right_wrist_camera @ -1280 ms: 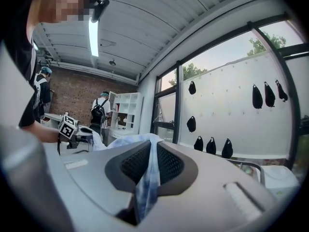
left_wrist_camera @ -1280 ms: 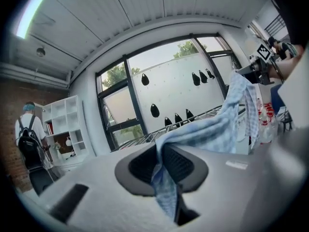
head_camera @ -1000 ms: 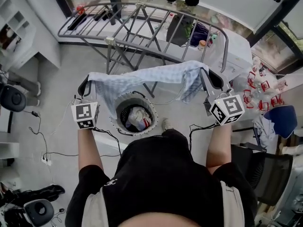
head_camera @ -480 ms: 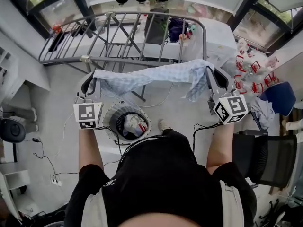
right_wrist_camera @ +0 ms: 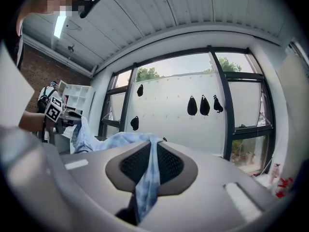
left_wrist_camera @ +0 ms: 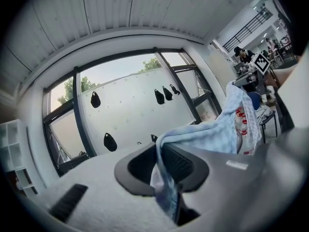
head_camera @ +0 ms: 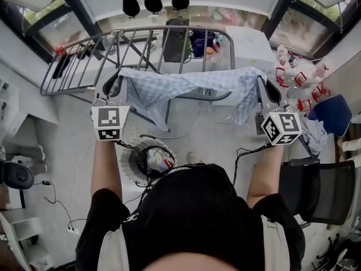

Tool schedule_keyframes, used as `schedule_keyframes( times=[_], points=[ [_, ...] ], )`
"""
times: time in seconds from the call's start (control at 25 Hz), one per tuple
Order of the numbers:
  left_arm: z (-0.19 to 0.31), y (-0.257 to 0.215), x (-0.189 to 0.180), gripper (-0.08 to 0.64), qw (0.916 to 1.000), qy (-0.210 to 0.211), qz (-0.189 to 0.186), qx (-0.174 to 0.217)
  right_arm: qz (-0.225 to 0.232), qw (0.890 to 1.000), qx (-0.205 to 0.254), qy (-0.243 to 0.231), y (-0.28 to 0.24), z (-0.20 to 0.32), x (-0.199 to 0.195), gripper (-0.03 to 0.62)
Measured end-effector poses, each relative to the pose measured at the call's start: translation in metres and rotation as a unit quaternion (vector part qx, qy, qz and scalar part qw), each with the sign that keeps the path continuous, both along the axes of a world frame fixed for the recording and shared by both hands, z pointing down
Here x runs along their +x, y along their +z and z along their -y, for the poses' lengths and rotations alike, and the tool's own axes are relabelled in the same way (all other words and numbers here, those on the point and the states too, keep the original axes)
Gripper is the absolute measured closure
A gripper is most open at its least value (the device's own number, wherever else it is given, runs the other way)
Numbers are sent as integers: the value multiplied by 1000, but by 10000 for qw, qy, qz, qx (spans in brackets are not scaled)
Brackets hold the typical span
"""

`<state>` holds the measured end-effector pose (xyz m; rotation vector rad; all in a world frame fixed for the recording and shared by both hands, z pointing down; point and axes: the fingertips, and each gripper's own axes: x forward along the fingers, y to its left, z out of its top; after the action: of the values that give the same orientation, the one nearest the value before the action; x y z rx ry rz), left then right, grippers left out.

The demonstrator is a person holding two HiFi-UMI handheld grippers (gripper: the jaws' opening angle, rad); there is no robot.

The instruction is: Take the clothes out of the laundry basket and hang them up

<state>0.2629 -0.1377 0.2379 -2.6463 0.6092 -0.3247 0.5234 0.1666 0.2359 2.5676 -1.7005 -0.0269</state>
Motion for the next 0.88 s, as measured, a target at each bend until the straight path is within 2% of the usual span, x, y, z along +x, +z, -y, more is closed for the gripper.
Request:
schedule_keyframes(
  times=[0.24, 0.4, 0.72, 0.88],
  points=[
    [35, -13, 59, 504, 9994, -28, 205, -278, -80, 9999, -98, 76, -9, 23, 44, 549],
    [64, -4, 90, 502, 9982, -180, 351, -446, -1, 9998, -198, 53, -3, 47, 66, 549],
    [103, 47, 129, 502, 9895, -379, 1003, -969, 332, 9922, -1196, 68, 53, 94, 103, 549],
    [103, 79, 130, 511, 9853, -505, 1089, -1212, 421, 9843, -1712, -68, 88, 112, 107, 549]
  ],
)
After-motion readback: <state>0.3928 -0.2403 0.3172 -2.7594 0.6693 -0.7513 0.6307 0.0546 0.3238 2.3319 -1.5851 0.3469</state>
